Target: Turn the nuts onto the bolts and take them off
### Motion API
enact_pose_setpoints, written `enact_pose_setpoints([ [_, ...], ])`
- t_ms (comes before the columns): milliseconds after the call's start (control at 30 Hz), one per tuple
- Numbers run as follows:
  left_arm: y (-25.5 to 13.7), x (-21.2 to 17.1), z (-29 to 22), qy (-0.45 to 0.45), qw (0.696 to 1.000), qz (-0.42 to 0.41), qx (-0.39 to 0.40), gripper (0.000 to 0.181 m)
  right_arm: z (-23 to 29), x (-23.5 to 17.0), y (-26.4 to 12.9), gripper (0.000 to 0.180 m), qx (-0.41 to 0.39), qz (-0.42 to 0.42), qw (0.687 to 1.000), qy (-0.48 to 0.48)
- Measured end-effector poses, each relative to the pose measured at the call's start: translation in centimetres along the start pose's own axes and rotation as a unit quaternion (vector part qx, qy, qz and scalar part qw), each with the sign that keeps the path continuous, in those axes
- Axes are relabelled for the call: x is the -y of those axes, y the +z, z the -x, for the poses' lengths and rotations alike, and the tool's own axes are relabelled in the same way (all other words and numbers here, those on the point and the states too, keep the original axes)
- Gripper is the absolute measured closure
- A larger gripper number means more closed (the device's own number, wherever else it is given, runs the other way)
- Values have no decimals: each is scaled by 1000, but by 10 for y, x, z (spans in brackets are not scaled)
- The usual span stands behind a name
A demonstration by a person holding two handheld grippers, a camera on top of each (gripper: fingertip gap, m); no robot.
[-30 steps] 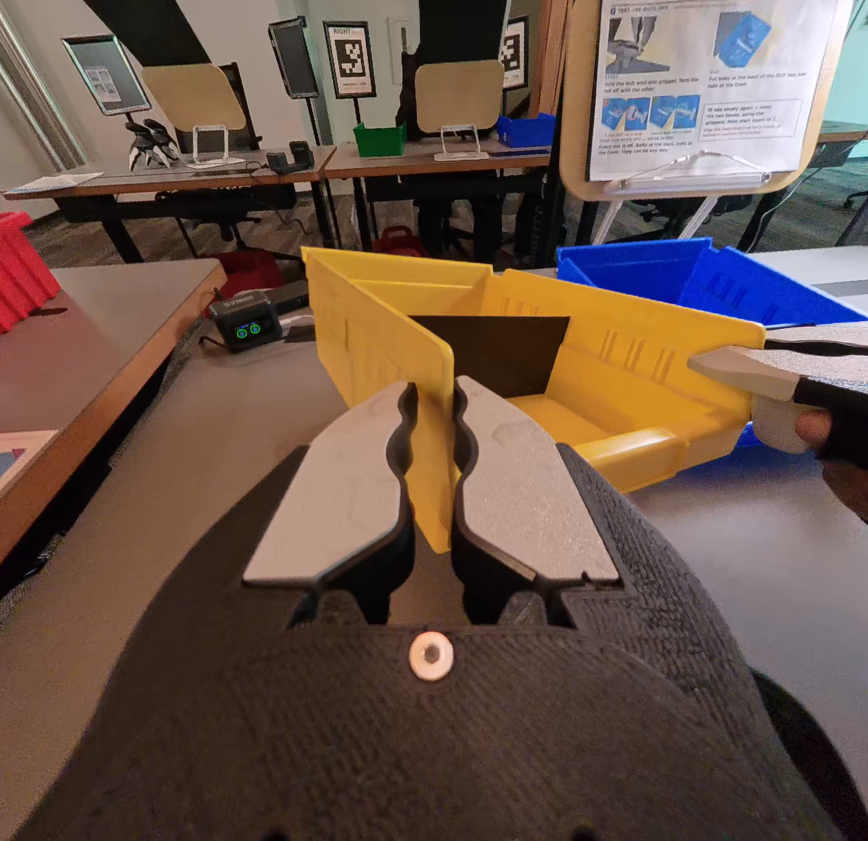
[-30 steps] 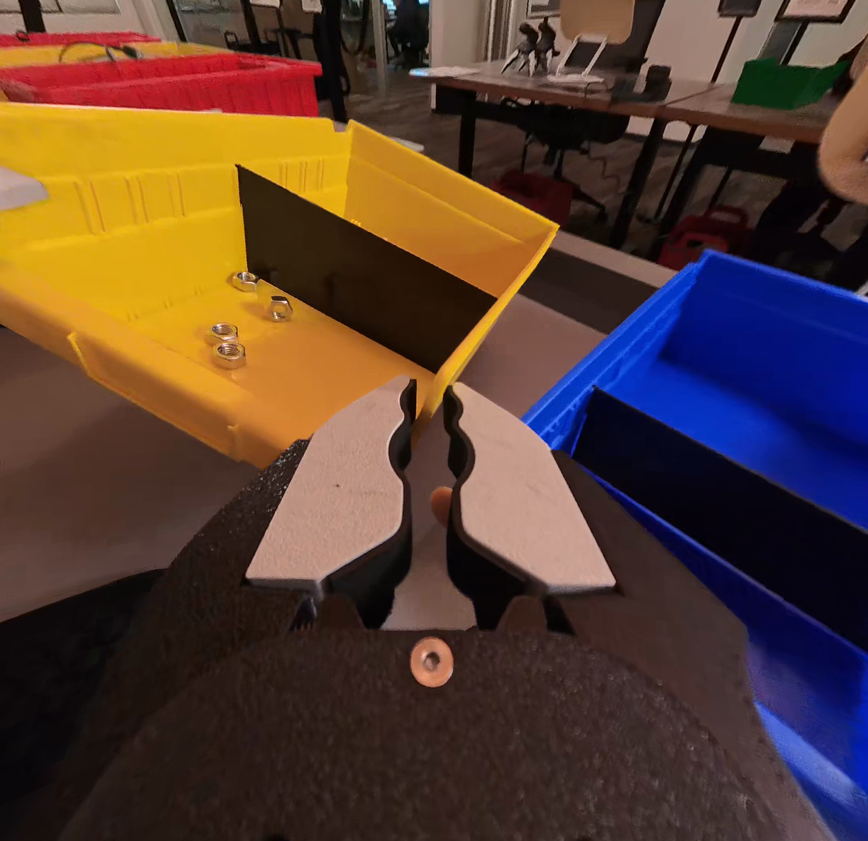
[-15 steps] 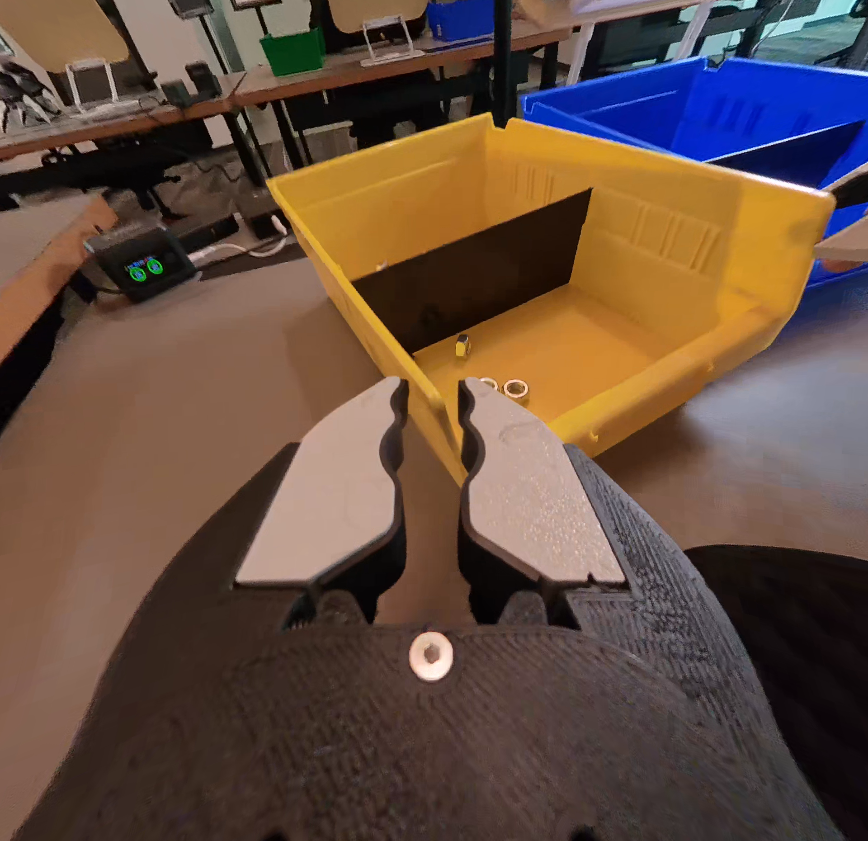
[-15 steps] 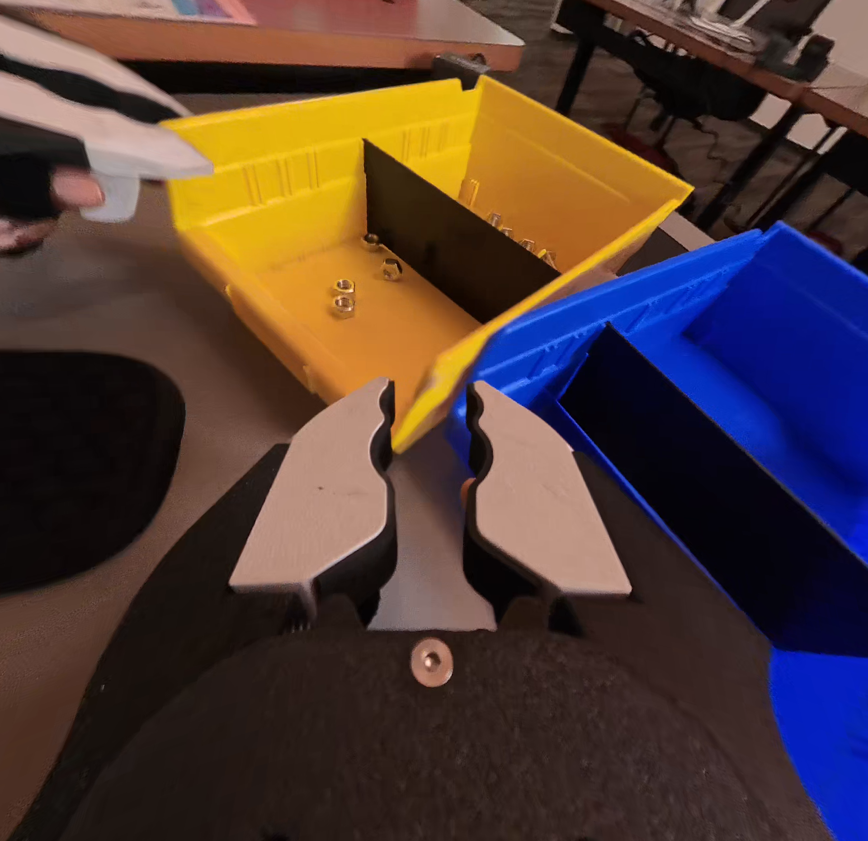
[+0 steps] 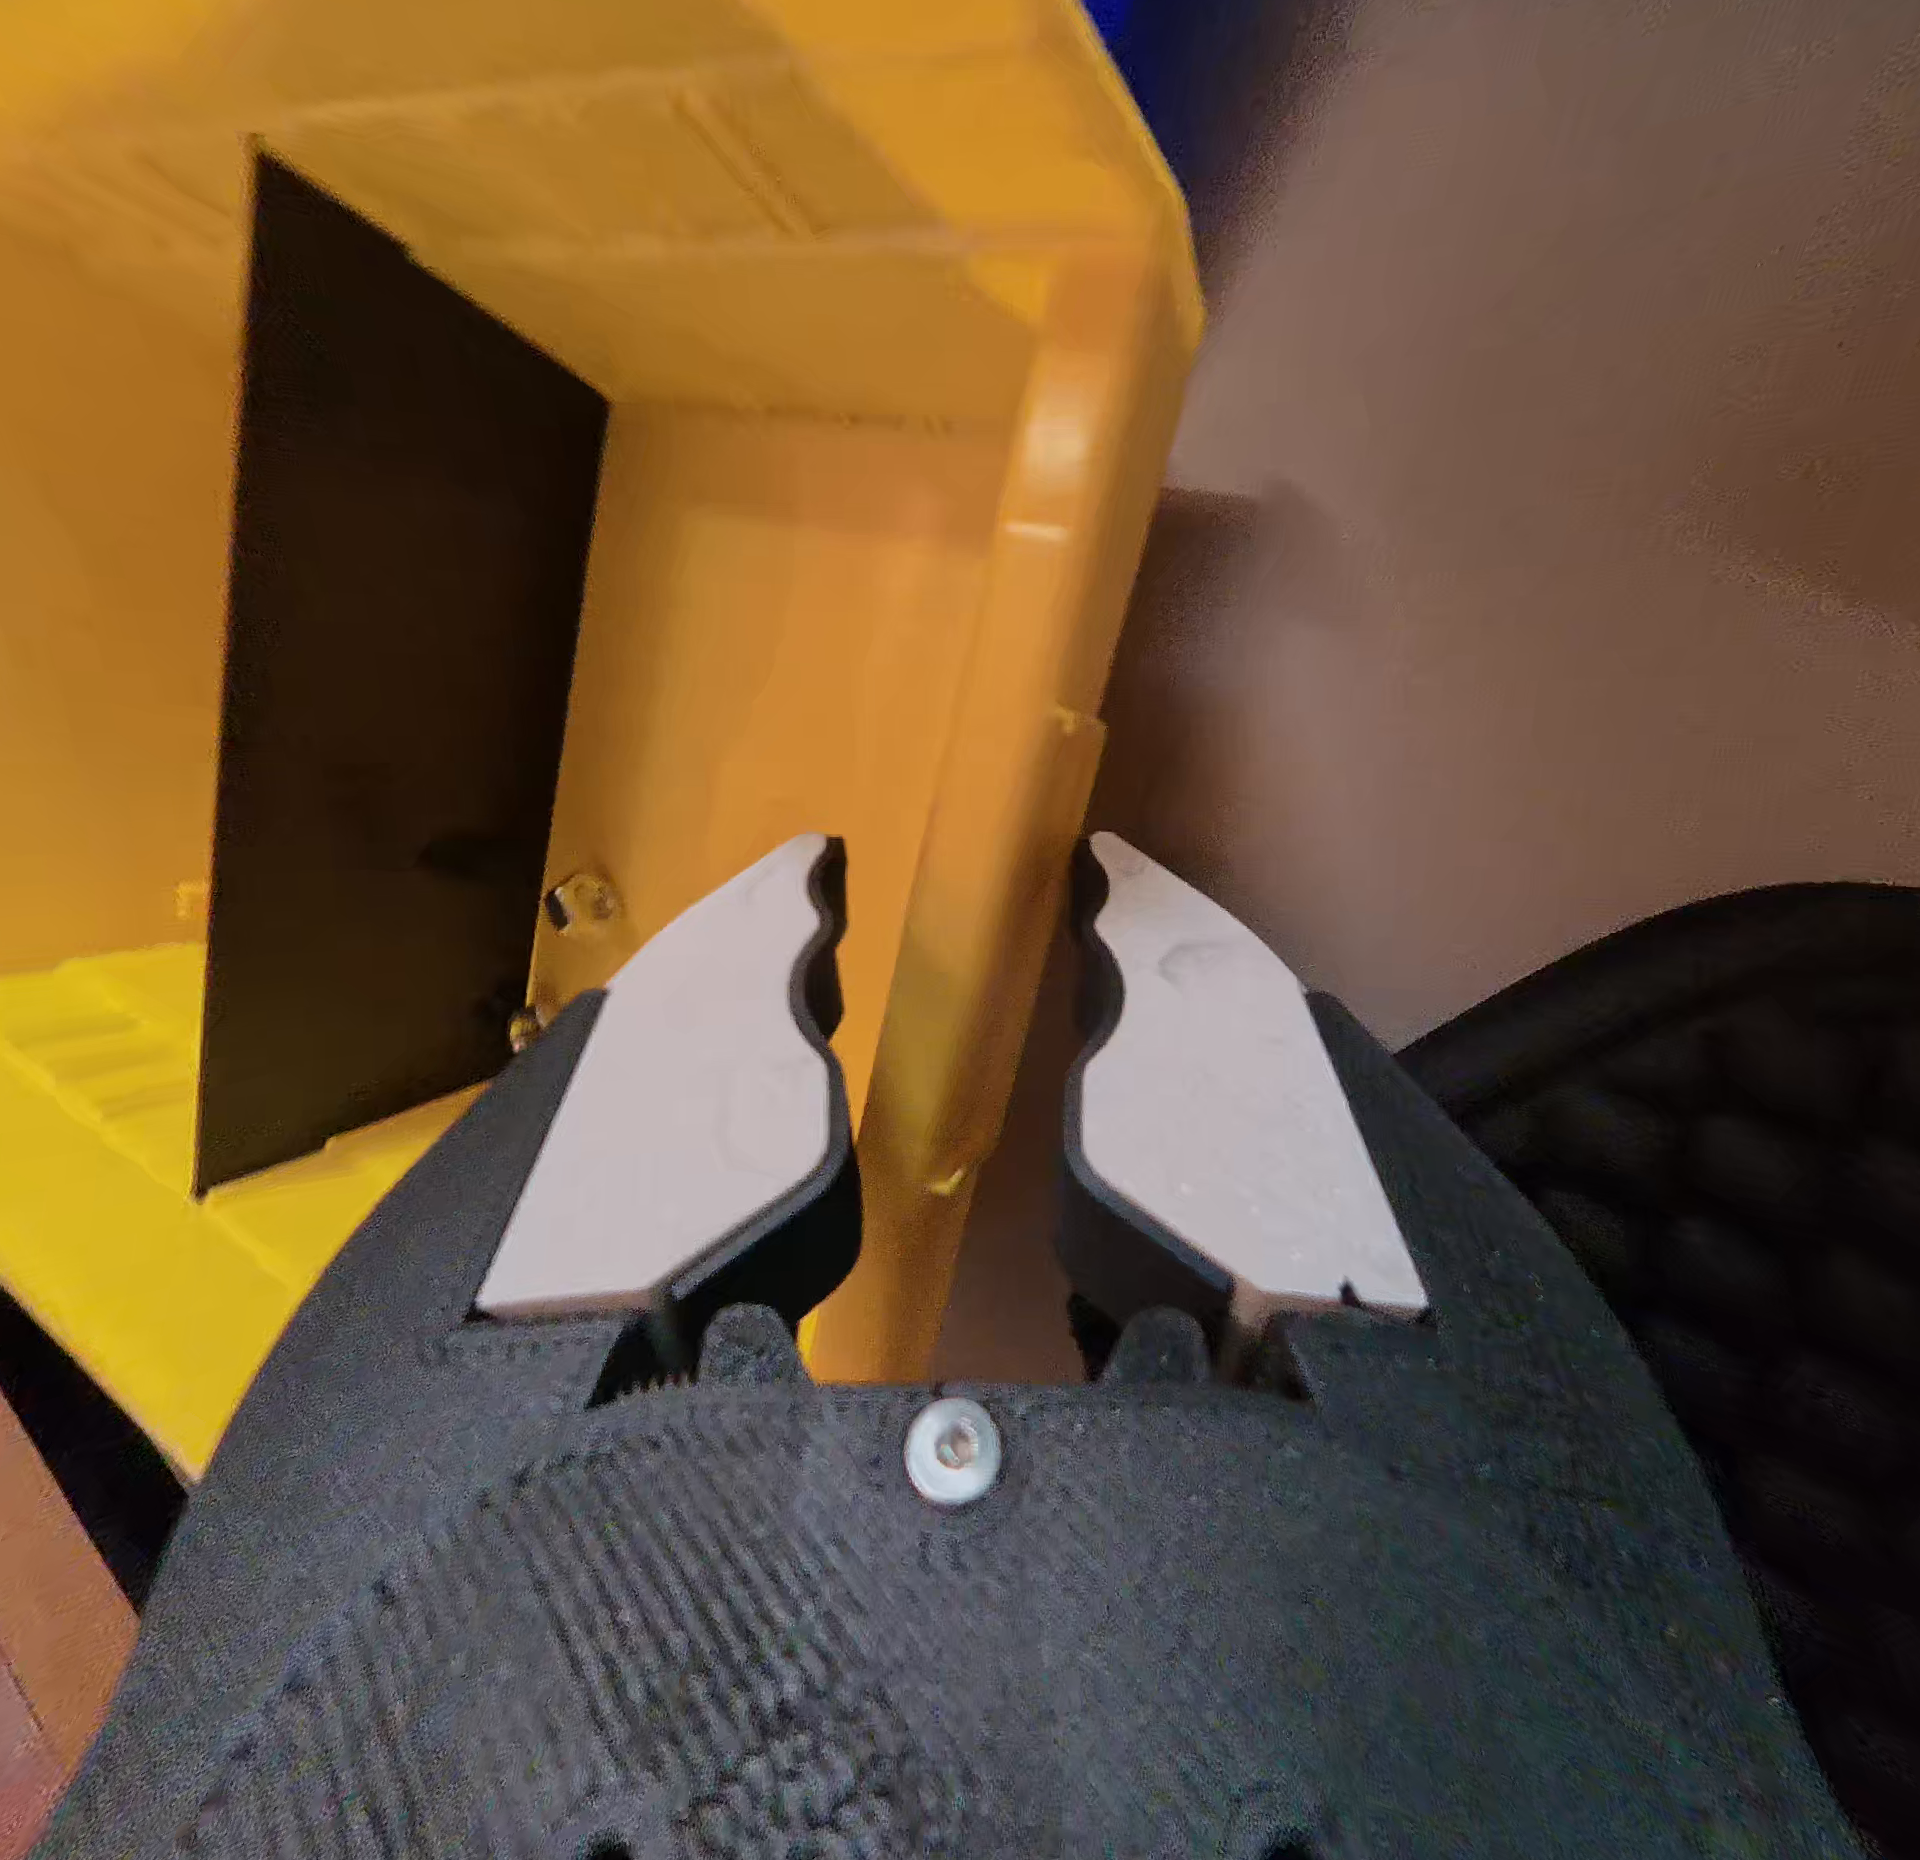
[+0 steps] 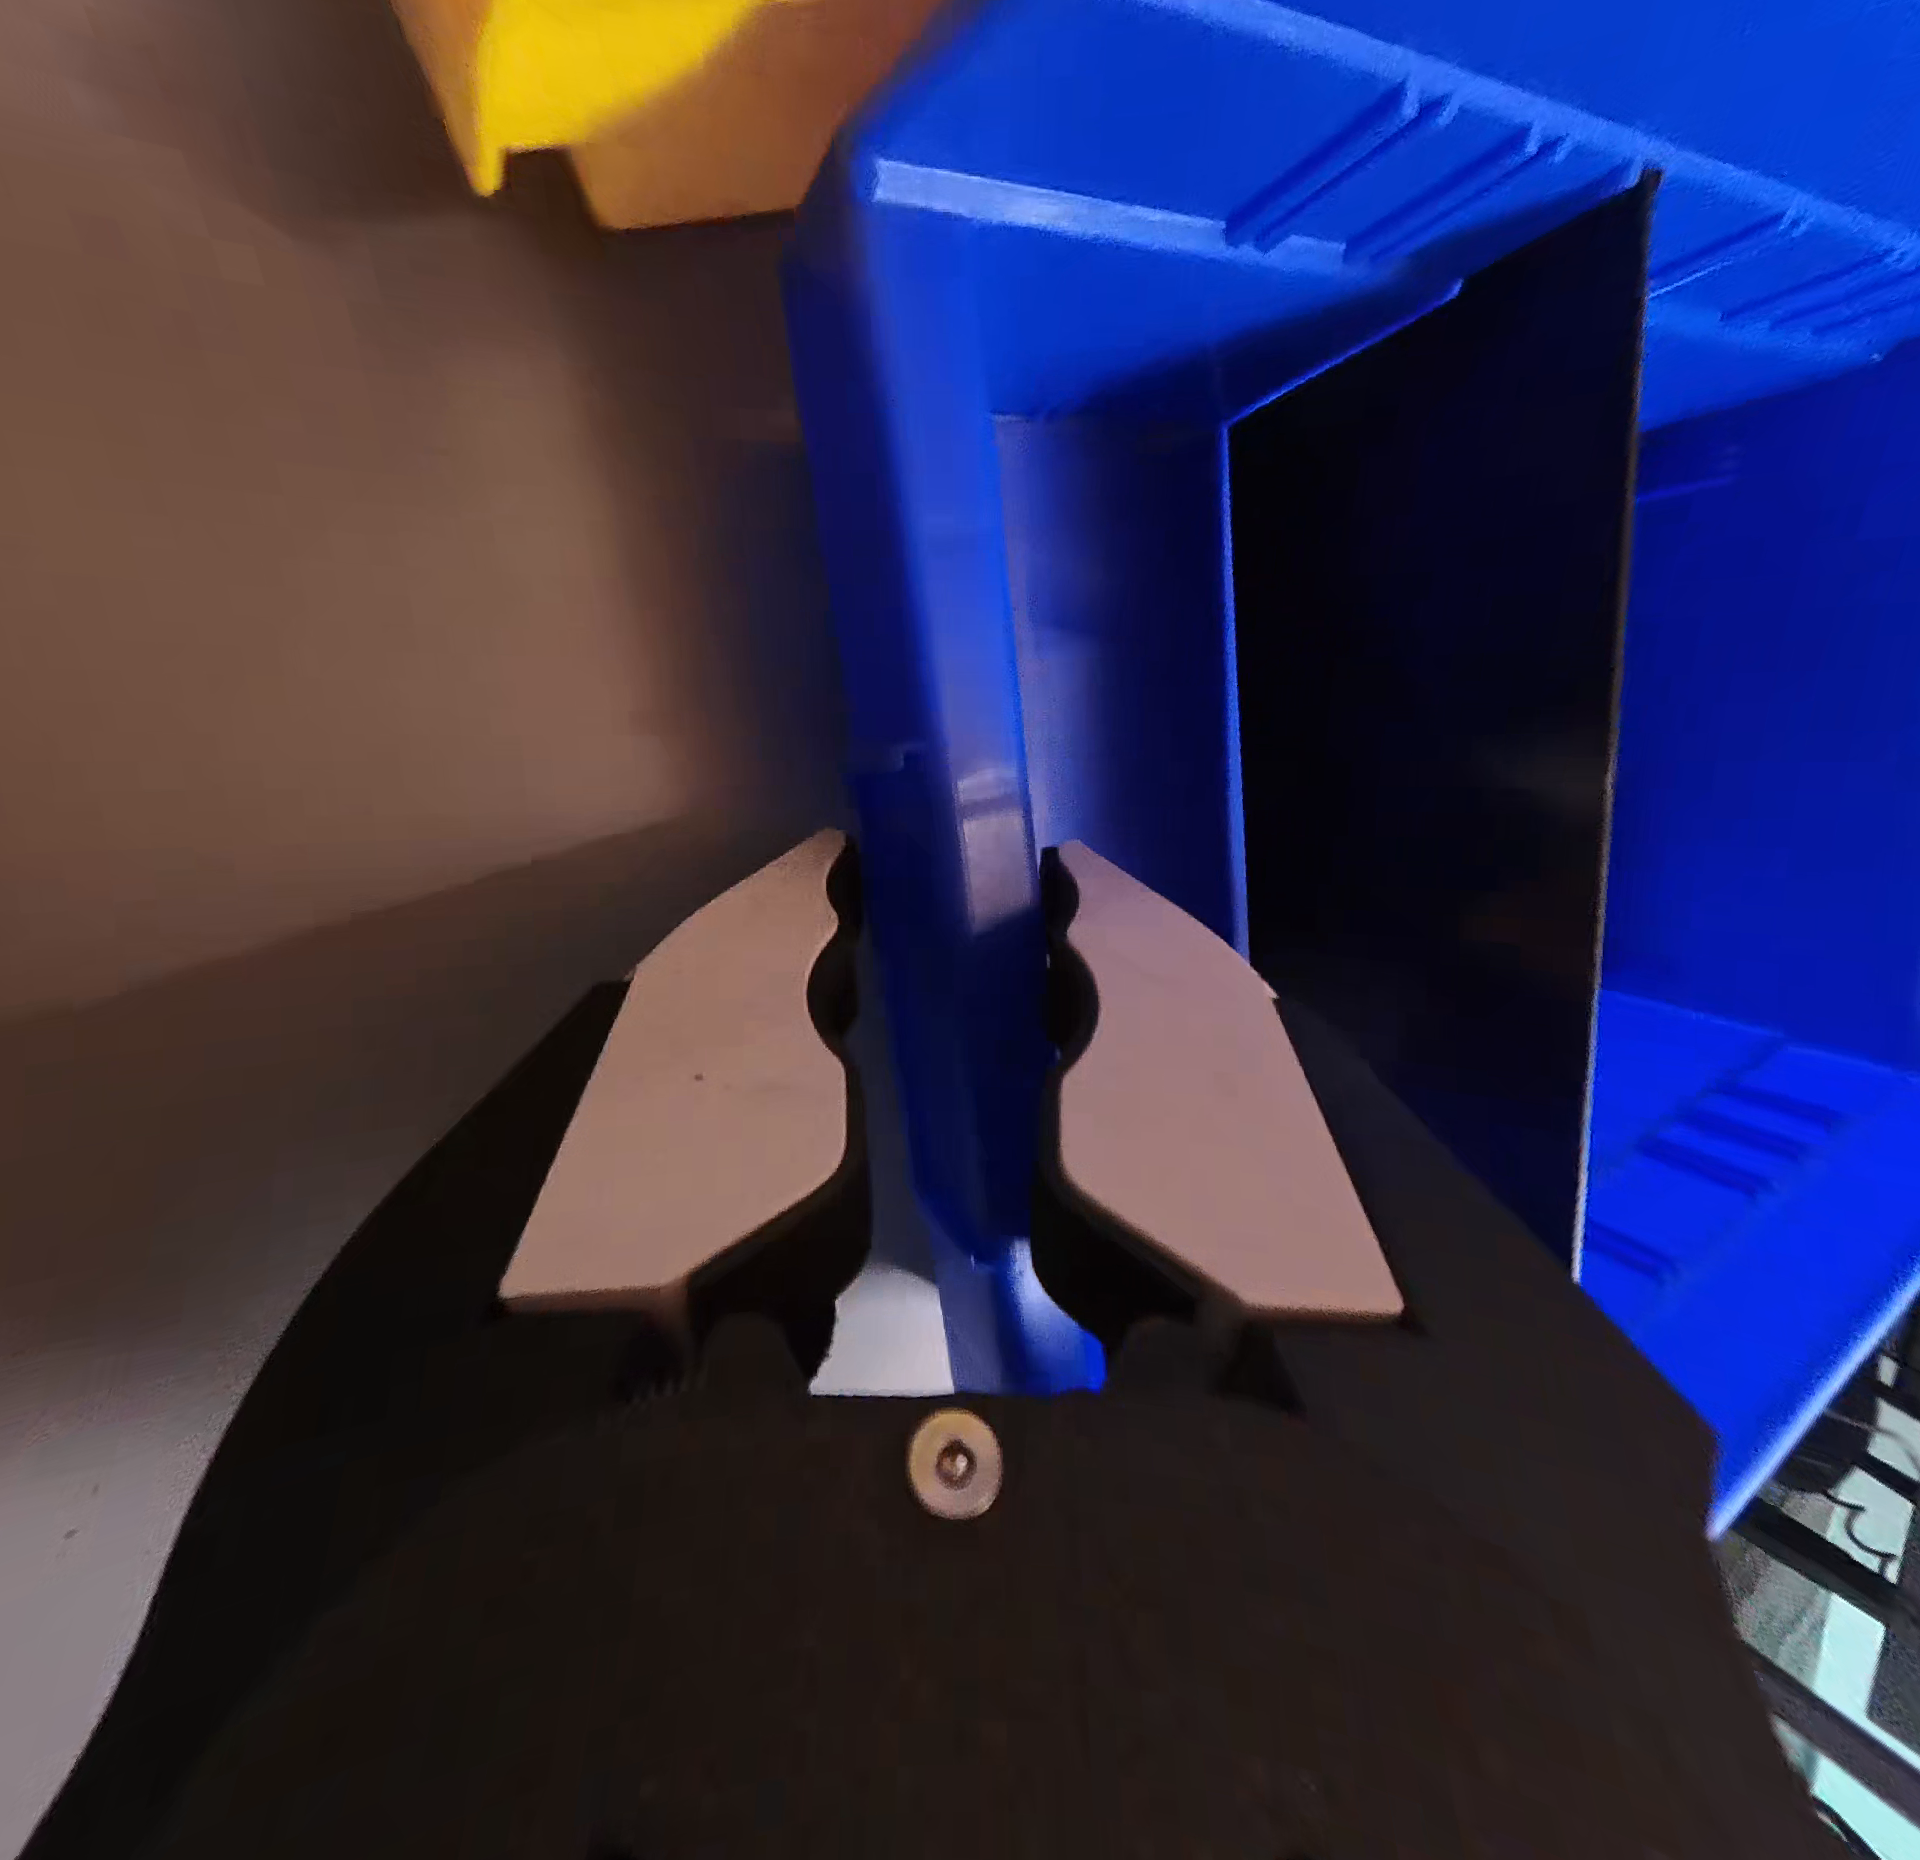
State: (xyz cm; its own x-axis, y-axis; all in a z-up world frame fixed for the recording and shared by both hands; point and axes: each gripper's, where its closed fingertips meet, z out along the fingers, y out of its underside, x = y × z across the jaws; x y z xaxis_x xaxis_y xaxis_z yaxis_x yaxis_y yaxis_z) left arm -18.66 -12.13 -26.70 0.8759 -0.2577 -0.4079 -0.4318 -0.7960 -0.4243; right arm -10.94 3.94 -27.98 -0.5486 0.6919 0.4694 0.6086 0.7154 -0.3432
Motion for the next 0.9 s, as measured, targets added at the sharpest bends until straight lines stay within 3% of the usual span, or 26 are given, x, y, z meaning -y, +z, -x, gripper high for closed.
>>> enact_pose_setpoints([
  [33, 2, 2, -3, 14, 1000, 3, -9, 144, 3, -5, -5, 147, 2, -2, 1000, 1],
  [300, 13, 19, -2, 23, 999, -17, -15, 151, 15, -94, -49, 148, -32, 23, 998, 44],
  [533, 25, 25, 12, 13, 1000, -14, -23, 152, -15, -189, -70, 148, -58, 77, 991, 89],
  [700, 35, 29, 28, 6, 1000, -9, -25, 152, -42, -228, -71, 149, -54, 97, 990, 91],
  [900, 45, 32, 45, -1, 1000, -14, -17, 152, -58, -245, -70, 145, -48, 121, 985, 114],
])
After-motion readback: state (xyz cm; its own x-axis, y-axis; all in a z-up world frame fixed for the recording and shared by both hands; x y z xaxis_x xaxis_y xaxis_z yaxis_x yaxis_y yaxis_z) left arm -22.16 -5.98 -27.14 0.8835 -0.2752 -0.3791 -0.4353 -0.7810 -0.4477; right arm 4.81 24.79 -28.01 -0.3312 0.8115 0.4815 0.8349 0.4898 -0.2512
